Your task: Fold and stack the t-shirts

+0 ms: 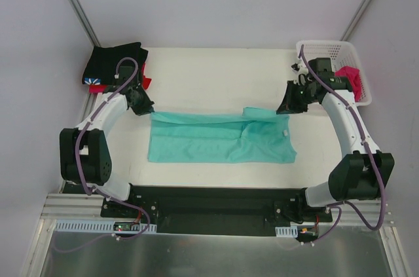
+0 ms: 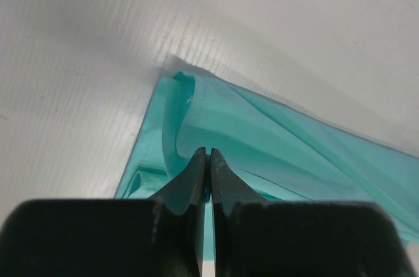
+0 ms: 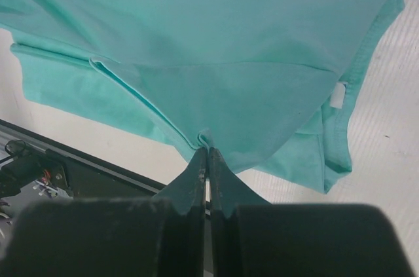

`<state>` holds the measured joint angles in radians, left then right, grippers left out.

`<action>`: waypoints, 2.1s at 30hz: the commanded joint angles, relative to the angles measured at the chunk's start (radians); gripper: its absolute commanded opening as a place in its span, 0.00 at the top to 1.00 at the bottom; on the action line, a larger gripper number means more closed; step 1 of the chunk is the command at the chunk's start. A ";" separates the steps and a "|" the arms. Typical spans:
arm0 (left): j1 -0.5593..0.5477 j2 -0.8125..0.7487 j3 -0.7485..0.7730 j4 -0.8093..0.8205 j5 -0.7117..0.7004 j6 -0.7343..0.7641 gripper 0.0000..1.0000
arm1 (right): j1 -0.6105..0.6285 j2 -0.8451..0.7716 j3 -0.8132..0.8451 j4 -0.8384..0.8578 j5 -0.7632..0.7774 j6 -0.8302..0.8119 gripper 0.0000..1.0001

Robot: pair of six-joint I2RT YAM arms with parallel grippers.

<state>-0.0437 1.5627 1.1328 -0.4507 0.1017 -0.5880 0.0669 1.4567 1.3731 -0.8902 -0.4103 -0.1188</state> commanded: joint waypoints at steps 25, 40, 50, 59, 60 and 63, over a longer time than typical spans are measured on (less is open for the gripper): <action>0.013 -0.136 -0.085 0.030 -0.048 -0.010 1.00 | 0.180 -0.072 -0.223 -0.061 0.200 -0.021 0.99; 0.013 -0.119 -0.100 0.049 -0.045 -0.018 1.00 | 0.289 0.068 -0.238 -0.055 0.272 -0.015 0.73; 0.013 -0.107 -0.108 0.064 -0.037 -0.027 1.00 | 0.343 0.142 -0.212 -0.049 0.298 -0.002 0.55; 0.013 -0.110 -0.111 0.067 -0.017 -0.024 0.99 | 0.369 0.157 -0.146 -0.044 0.303 0.027 0.57; 0.013 -0.107 -0.116 0.067 -0.010 -0.027 0.98 | 0.372 0.162 -0.140 -0.041 0.300 0.028 0.57; 0.013 -0.118 -0.139 0.069 0.016 -0.032 0.96 | 0.376 0.189 -0.120 -0.018 0.291 0.044 0.57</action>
<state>-0.0437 1.4639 1.0229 -0.3935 0.0814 -0.5964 0.4332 1.6146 1.2068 -0.9173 -0.1329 -0.1101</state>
